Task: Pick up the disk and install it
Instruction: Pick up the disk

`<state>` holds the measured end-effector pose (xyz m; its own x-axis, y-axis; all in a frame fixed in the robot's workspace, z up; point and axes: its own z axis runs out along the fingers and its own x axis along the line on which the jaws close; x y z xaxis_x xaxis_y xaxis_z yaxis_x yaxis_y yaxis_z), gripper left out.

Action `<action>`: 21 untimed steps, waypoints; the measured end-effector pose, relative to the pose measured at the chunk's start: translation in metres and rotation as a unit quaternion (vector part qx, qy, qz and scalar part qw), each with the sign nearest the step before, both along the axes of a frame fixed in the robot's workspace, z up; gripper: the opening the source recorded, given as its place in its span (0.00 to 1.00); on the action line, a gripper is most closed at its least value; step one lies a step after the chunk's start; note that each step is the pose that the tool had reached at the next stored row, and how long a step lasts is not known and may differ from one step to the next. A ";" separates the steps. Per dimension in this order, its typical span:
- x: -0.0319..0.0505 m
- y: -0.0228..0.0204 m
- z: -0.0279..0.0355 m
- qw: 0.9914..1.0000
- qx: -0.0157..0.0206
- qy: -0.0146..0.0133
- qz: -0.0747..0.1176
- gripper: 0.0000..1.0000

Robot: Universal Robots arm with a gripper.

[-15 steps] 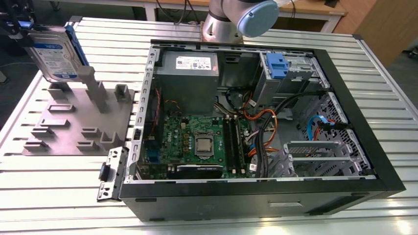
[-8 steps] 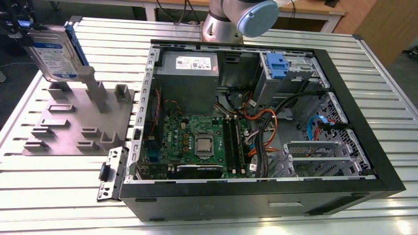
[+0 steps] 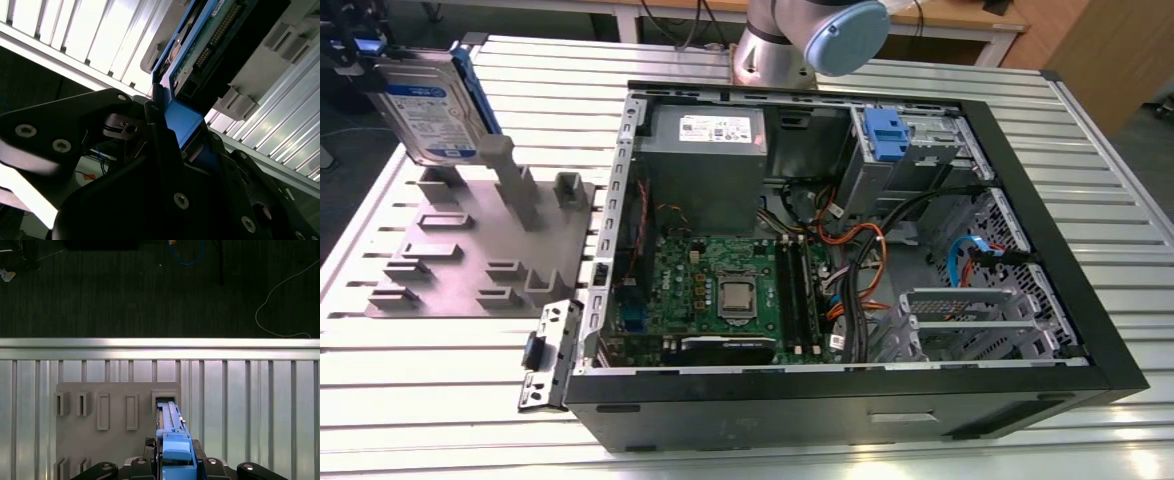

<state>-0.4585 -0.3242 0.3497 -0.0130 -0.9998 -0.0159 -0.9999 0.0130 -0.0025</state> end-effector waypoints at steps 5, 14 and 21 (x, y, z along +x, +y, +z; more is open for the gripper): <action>0.0000 0.0000 0.0010 1.000 0.000 0.000 0.000 0.37; 0.0000 0.0000 0.0030 1.000 0.000 0.000 0.000 0.37; 0.0000 0.0000 0.0046 1.000 0.000 0.000 0.000 0.37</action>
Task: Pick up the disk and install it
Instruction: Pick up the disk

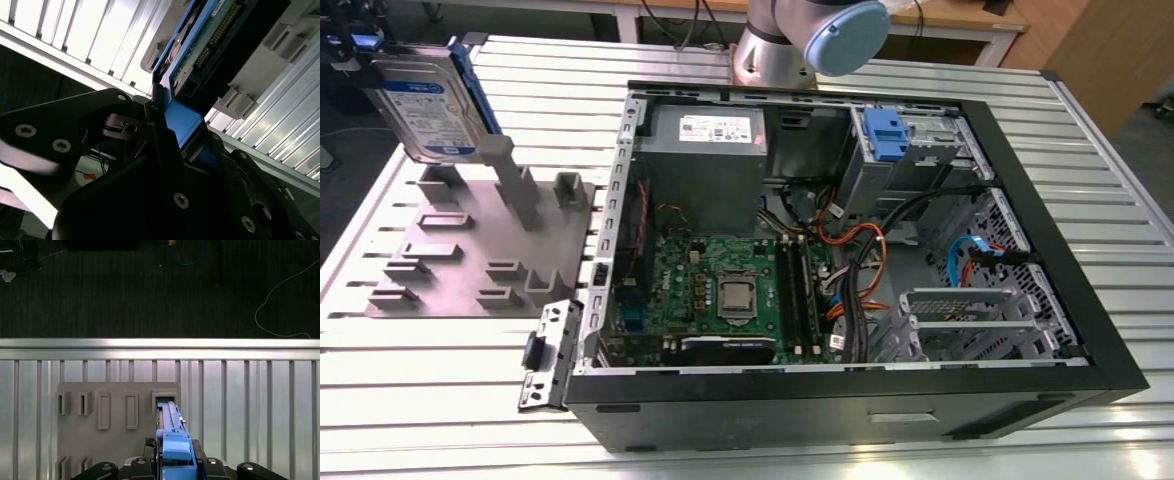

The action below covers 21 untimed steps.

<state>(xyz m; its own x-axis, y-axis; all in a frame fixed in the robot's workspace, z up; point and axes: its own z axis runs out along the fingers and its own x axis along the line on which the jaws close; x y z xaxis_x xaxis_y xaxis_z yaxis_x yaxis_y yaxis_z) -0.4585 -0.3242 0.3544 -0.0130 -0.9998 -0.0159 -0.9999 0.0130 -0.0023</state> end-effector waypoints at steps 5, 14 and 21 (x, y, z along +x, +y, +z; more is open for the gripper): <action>0.0000 0.0000 0.0010 1.000 0.000 0.000 0.000 0.37; 0.0000 0.0000 0.0042 1.000 0.000 0.000 0.000 0.37; 0.0000 0.0000 0.0062 1.000 0.000 0.000 0.000 0.37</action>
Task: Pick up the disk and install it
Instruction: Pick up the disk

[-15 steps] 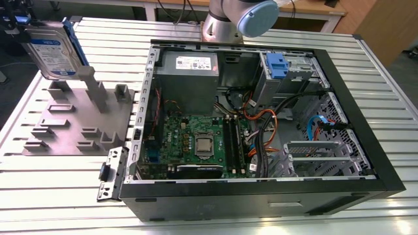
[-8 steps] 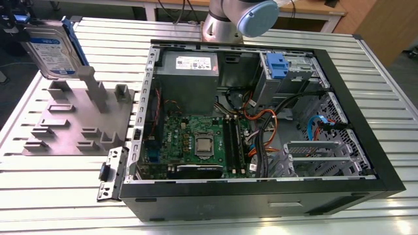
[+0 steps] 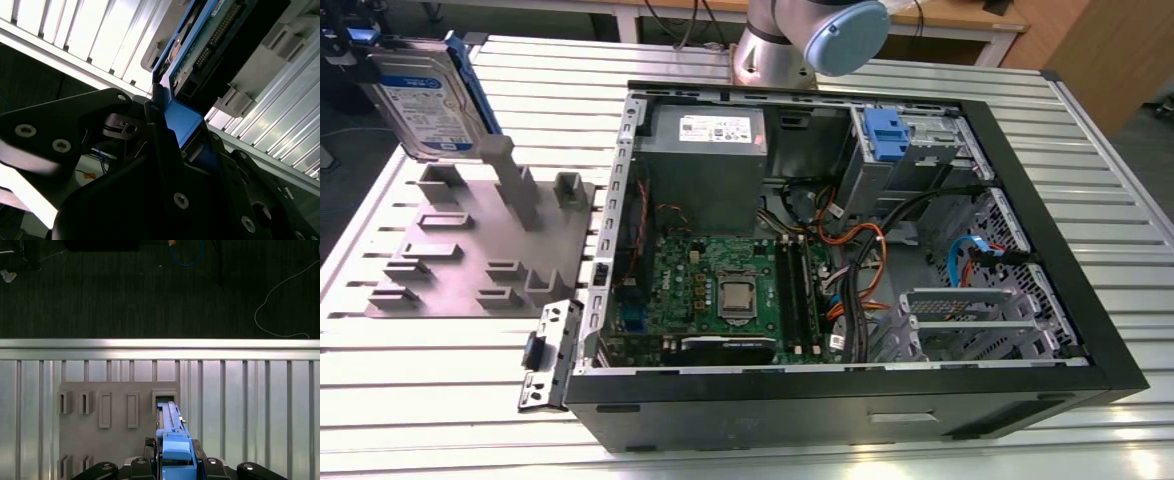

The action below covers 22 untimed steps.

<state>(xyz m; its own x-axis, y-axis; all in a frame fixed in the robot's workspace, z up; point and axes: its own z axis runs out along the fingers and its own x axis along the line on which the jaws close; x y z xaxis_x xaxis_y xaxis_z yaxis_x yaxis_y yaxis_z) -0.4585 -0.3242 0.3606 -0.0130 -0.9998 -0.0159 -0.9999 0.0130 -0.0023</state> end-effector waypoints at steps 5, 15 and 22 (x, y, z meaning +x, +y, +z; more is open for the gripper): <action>0.0000 0.0000 0.0023 1.000 0.000 0.000 0.000 0.37; 0.0000 0.0000 0.0047 1.000 0.000 0.000 0.000 0.37; 0.0000 0.0000 0.0065 1.000 0.000 0.000 0.000 0.37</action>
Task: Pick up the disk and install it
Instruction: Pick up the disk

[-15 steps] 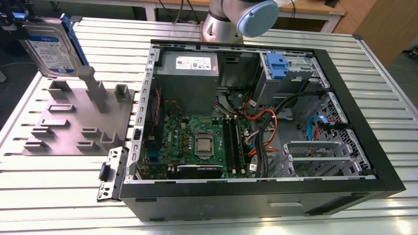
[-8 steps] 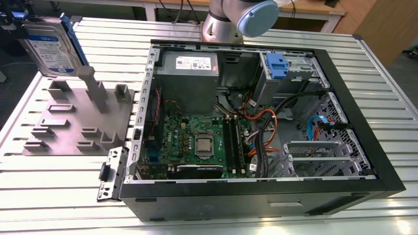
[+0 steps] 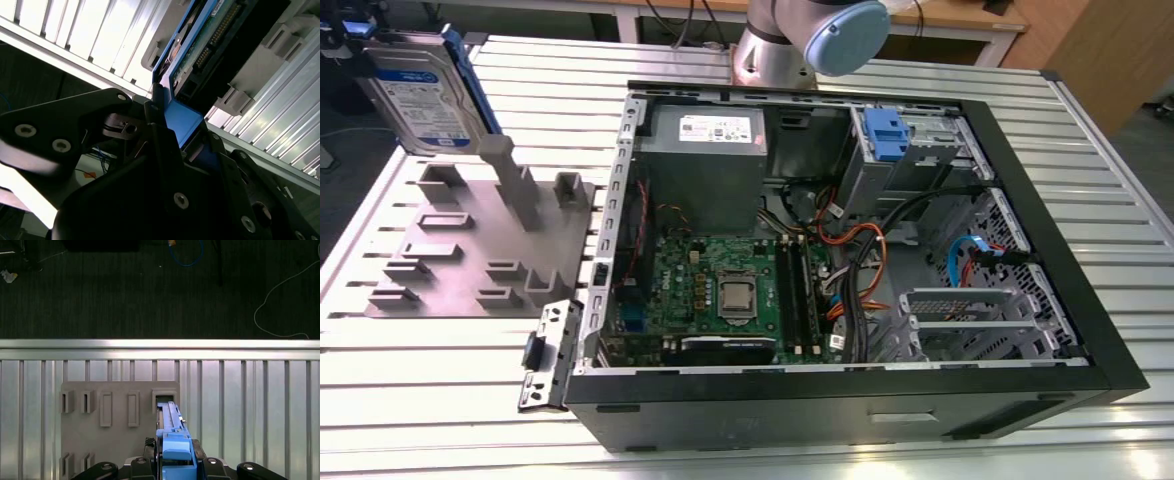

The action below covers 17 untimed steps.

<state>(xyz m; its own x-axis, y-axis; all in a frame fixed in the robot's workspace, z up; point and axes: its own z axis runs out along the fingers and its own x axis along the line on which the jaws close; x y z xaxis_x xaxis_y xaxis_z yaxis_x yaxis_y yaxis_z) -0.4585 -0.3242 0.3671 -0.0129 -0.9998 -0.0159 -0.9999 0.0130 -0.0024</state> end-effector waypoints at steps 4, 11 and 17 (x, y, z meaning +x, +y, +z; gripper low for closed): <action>0.0000 0.0000 0.0007 1.000 0.000 0.000 0.000 0.37; 0.0000 0.0000 0.0021 1.000 0.000 0.000 0.000 0.37; 0.0000 0.0000 0.0034 1.000 0.000 0.000 0.000 0.37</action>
